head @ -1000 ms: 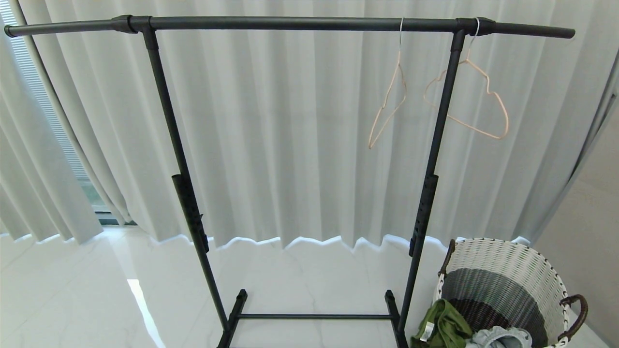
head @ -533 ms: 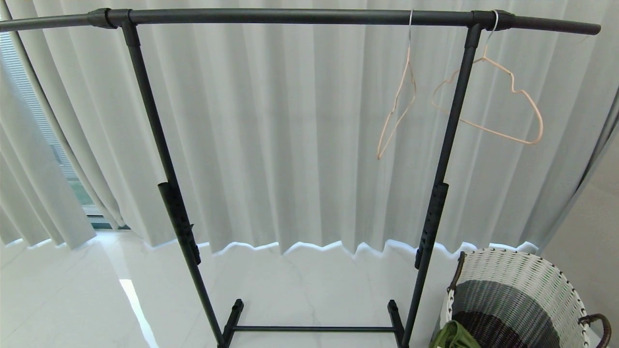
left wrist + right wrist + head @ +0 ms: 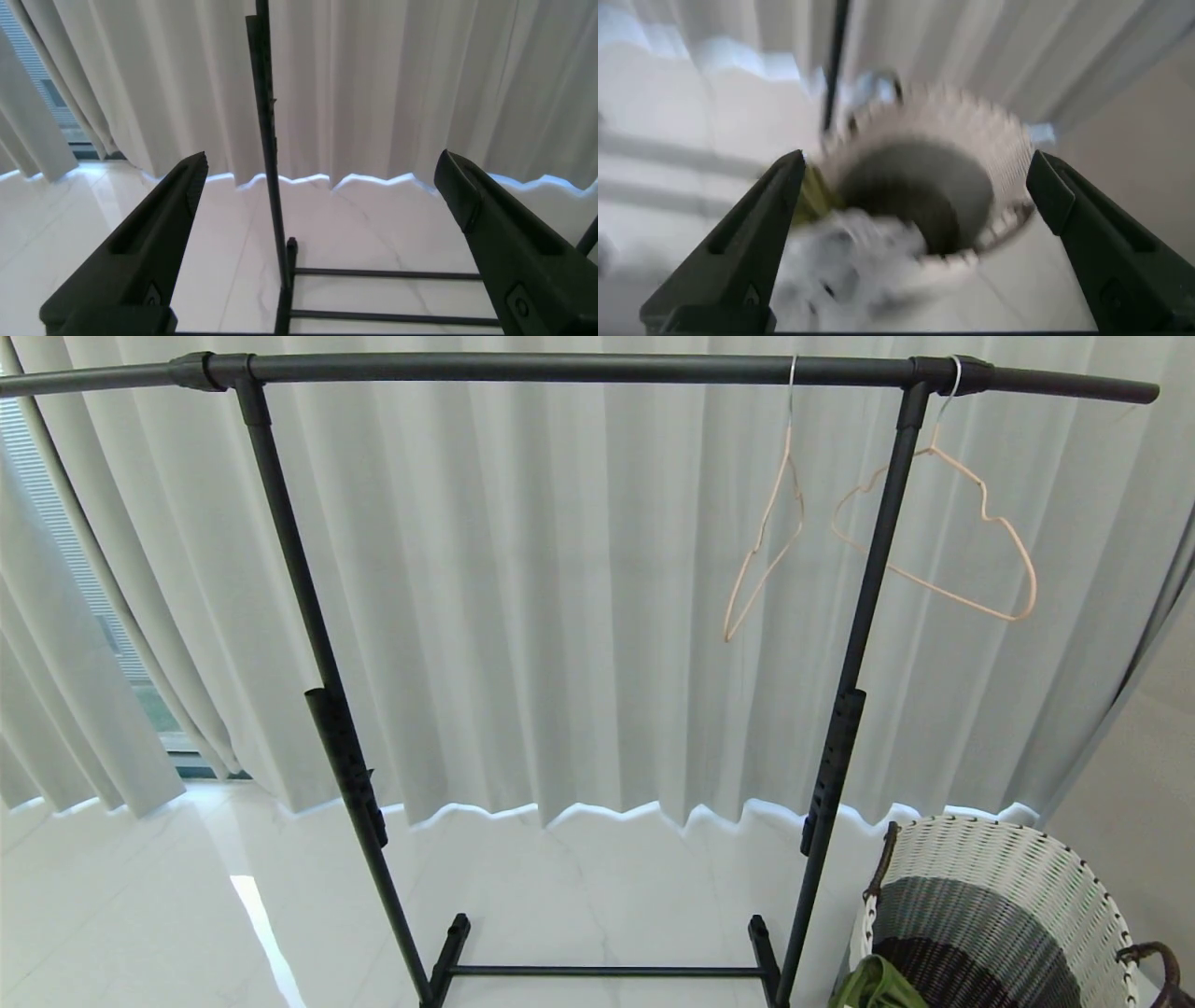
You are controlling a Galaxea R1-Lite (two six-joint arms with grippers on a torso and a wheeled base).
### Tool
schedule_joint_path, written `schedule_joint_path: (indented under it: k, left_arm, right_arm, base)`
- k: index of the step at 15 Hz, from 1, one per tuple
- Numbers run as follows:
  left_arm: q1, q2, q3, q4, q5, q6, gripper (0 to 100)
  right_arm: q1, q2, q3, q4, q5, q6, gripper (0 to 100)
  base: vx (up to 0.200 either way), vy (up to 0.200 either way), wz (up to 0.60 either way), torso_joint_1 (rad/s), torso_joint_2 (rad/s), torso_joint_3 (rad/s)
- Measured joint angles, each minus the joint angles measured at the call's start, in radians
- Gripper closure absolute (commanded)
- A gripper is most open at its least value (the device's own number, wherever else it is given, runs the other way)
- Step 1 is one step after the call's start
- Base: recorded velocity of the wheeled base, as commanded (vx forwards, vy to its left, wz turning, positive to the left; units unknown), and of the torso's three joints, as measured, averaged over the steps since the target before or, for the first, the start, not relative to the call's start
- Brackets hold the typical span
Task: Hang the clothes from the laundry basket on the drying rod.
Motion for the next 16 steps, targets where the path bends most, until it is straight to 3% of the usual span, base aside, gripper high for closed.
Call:
schedule_joint_path:
  k: [5, 7, 12, 16]
  left_arm:
    - [0.0, 0.0, 0.0, 0.0, 0.0, 0.0, 0]
    - [0.0, 0.0, 0.0, 0.0, 0.0, 0.0, 0]
    - [0.0, 0.0, 0.0, 0.0, 0.0, 0.0, 0]
    - [0.0, 0.0, 0.0, 0.0, 0.0, 0.0, 0]
  right_arm:
    - [-0.079, 0.58, -0.04, -0.007, -0.055, -0.324, 0]
    - [-0.093, 0.742, -0.028, -0.053, -0.059, -0.397, 0]
    - [-0.098, 1.029, 0.028, -0.253, 0.014, -0.437, 0]
    - [-0.093, 1.174, 0.032, -0.35, 0.012, -0.437, 0]
  base:
    - [0.0, 0.0, 0.0, 0.0, 0.0, 0.0]
    - [0.0, 0.0, 0.0, 0.0, 0.0, 0.0]
    - [0.0, 0.0, 0.0, 0.0, 0.0, 0.0]
    - [0.0, 0.0, 0.0, 0.0, 0.0, 0.0]
